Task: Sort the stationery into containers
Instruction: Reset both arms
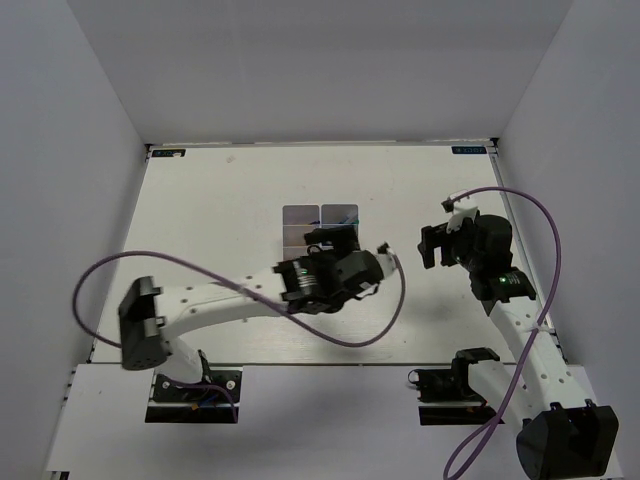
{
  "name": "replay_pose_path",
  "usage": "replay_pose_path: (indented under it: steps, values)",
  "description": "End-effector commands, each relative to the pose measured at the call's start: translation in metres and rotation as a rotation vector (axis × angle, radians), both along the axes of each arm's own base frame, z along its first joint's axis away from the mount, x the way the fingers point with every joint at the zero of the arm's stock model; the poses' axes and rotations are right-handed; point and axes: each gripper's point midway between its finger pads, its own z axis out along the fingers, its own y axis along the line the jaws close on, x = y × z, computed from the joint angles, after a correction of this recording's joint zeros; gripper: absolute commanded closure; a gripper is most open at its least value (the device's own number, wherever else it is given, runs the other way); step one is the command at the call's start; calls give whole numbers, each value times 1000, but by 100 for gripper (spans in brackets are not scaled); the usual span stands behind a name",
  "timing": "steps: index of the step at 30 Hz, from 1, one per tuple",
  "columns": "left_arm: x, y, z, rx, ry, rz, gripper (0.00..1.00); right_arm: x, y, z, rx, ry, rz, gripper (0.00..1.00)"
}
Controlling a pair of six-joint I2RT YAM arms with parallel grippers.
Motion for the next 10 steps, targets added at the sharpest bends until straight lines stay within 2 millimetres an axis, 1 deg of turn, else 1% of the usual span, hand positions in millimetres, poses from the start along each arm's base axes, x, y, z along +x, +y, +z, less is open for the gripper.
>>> replay_pose_path:
  steps: [1,2,3,4,5,6,7,8,9,10]
  values:
    - [-31,46,35,-444,131,204,0,-3,9,4,60,9,24,10]
    - [-41,66,45,-608,175,242,0,-3,9,5,103,20,-13,10]
    - [-47,74,30,-633,212,257,0,0,4,6,109,18,-56,10]
    - [-58,80,32,-726,290,239,0,3,2,9,130,13,-96,10]
    - [-63,89,43,-867,306,261,0,2,-1,8,137,18,-115,10]
    - [-65,102,10,-840,329,302,0,2,-1,5,135,22,-118,10]
    - [-68,113,14,-908,336,299,0,2,0,7,161,15,-126,10]
    - [-70,121,19,-983,330,309,0,0,2,4,168,29,-123,10]
    - [-69,138,-1,-973,321,355,0,-2,4,4,180,38,-110,10]
    - [-70,142,-5,-981,324,363,0,-4,7,3,187,42,-93,10]
